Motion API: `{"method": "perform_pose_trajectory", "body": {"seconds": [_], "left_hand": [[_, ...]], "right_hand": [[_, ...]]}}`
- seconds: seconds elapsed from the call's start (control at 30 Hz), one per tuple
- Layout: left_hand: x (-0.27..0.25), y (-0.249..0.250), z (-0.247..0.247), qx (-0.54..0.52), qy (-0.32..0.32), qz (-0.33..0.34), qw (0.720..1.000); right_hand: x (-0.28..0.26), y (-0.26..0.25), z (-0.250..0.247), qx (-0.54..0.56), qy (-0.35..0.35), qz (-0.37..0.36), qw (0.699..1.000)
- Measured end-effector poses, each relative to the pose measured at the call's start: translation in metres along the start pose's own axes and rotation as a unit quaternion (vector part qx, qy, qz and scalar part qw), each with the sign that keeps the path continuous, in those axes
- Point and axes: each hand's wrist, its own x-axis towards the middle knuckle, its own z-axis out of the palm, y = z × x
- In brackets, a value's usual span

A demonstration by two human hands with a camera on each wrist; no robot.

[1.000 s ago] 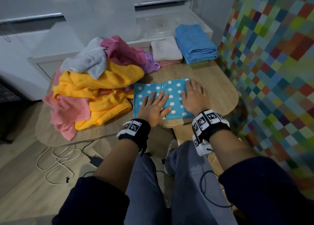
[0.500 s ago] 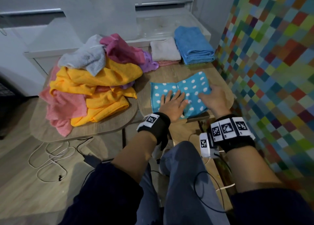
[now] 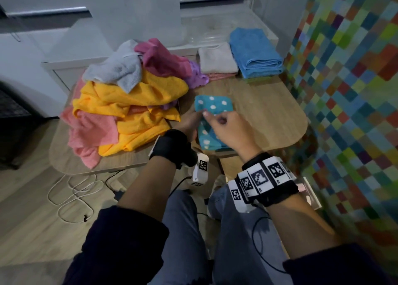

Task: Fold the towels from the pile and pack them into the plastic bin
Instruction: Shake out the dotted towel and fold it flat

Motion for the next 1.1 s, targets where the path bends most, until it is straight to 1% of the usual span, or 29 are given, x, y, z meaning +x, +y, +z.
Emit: {"method": "perform_pose_trajectory", "body": {"seconds": [0.03,0.1,0.13,0.17,0.23,0.3,0.33,0.37,0.4,0.43,0.47,0.5,0.57,0.67,0.73,0.77,0.8,0.83,0.87,0.9,0.93,1.0,1.03,1.1], "left_hand": [[0.000,-0.001,0.001,0.009,0.009,0.012,1.000],[0.001,-0.001,0.005,0.011,0.023,0.016,1.000],[0.002,-0.001,0.006,0.016,0.028,0.014,0.999],[0.005,-0.001,0.007,0.025,0.037,0.011,0.999],[0.009,-0.003,0.006,0.047,0.047,0.006,0.998],[0.008,-0.004,0.006,0.072,0.048,0.007,0.996],[0.008,-0.003,0.006,0.111,0.060,0.022,0.992],[0.008,-0.003,0.006,0.182,0.082,0.049,0.979],[0.010,-0.004,0.006,0.267,0.108,0.086,0.954],[0.012,-0.005,0.005,0.343,0.133,0.123,0.922],[0.012,-0.007,0.004,0.400,0.154,0.142,0.892],[0.012,-0.010,0.005,0.435,0.173,0.140,0.873],[0.011,-0.013,0.004,0.478,0.191,0.121,0.849],[0.009,-0.010,0.004,0.540,0.180,0.106,0.815],[0.010,-0.006,0.007,0.567,0.171,0.089,0.800],[0.010,-0.005,0.009,0.580,0.166,0.079,0.794],[0.009,-0.004,0.012,0.592,0.163,0.068,0.786],[0.008,-0.005,0.015,0.601,0.165,0.058,0.780],[0.006,-0.005,0.018,0.604,0.169,0.056,0.777],[0.004,-0.006,0.023,0.600,0.168,0.058,0.780],[0.005,-0.009,0.027,0.586,0.165,0.072,0.790],[0.004,-0.013,0.036,0.514,0.155,0.098,0.838],[0.002,-0.014,0.040,0.477,0.158,0.119,0.856],[-0.001,-0.013,0.046,0.420,0.172,0.141,0.880]], "right_hand": [[0.002,0.004,0.000,0.000,0.029,-0.010,1.000],[0.007,0.015,0.000,-0.040,0.096,-0.049,0.993],[0.011,0.022,0.002,-0.069,0.108,-0.071,0.989],[0.015,0.028,0.004,-0.096,0.096,-0.093,0.986],[0.020,0.040,0.014,-0.135,0.015,-0.122,0.983],[0.019,0.048,0.022,-0.175,-0.076,-0.119,0.974],[0.019,0.051,0.025,-0.198,-0.106,-0.111,0.968],[0.018,0.054,0.027,-0.219,-0.119,-0.103,0.963],[0.018,0.054,0.027,-0.239,-0.124,-0.098,0.958],[0.019,0.055,0.028,-0.257,-0.126,-0.093,0.954],[0.020,0.055,0.028,-0.271,-0.129,-0.088,0.950],[0.020,0.054,0.028,-0.281,-0.134,-0.082,0.947],[0.021,0.053,0.030,-0.294,-0.148,-0.072,0.942],[0.024,0.048,0.027,-0.274,-0.193,-0.056,0.941],[0.030,0.045,0.018,-0.218,-0.218,-0.043,0.950],[0.032,0.044,0.013,-0.185,-0.201,-0.038,0.961],[0.033,0.043,0.007,-0.161,-0.152,-0.033,0.975],[0.032,0.043,0.002,-0.149,-0.078,-0.018,0.986],[0.030,0.042,-0.003,-0.143,-0.008,0.009,0.990],[0.029,0.042,-0.007,-0.135,0.032,0.044,0.989],[0.029,0.042,-0.010,-0.125,0.039,0.076,0.988],[0.032,0.043,-0.015,-0.072,0.006,0.138,0.988],[0.035,0.044,-0.017,-0.019,-0.010,0.168,0.986],[0.040,0.044,-0.021,0.115,-0.023,0.209,0.971]]}}
